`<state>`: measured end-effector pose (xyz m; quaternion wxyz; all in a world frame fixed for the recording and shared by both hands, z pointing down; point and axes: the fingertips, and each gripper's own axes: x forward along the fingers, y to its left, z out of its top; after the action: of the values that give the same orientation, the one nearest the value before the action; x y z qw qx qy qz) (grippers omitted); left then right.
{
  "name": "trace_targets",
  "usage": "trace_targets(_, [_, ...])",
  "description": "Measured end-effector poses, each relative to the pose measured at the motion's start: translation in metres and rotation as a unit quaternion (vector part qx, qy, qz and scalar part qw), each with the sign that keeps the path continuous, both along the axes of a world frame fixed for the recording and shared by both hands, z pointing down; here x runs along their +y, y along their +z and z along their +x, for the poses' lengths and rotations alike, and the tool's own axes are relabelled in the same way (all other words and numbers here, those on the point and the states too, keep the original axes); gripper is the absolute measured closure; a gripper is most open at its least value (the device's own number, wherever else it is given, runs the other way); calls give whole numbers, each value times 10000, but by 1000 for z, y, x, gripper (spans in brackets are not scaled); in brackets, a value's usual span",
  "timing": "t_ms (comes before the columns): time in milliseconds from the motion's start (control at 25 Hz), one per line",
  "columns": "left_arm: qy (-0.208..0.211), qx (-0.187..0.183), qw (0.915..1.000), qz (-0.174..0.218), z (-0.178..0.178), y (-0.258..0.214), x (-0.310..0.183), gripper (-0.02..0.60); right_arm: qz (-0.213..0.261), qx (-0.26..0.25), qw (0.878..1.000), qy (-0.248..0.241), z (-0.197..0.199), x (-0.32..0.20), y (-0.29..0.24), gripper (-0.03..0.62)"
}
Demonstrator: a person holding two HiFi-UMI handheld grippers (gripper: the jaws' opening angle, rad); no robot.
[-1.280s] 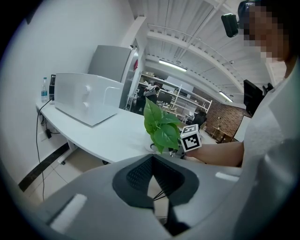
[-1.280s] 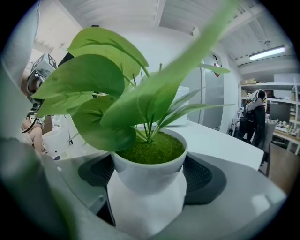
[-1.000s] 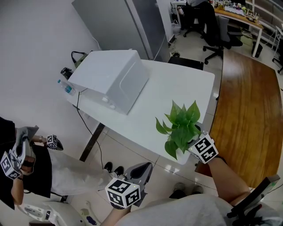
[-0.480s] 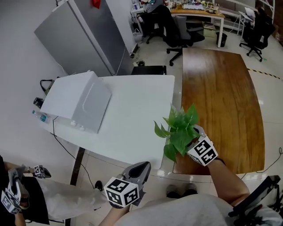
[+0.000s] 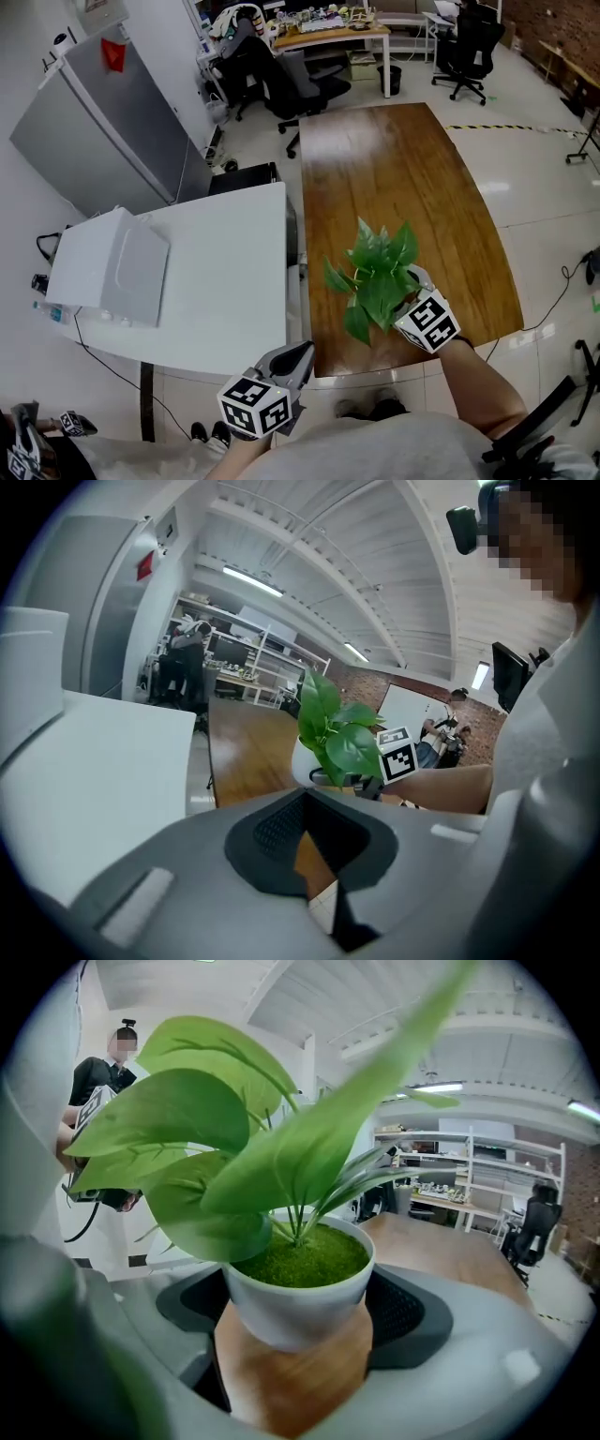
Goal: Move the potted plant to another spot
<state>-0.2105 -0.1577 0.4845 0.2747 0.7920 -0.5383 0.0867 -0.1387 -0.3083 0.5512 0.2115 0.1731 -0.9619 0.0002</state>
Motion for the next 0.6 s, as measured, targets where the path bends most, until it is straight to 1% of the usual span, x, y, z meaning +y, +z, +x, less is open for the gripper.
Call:
trace_targets(240, [574, 59, 9983, 37, 54, -5, -24, 588, 9, 18, 9980, 627, 76, -17, -10, 140])
trace_targets(600, [1098, 116, 9939, 56, 126, 1, -53, 588, 5, 64, 9918, 1274, 171, -41, -5, 138])
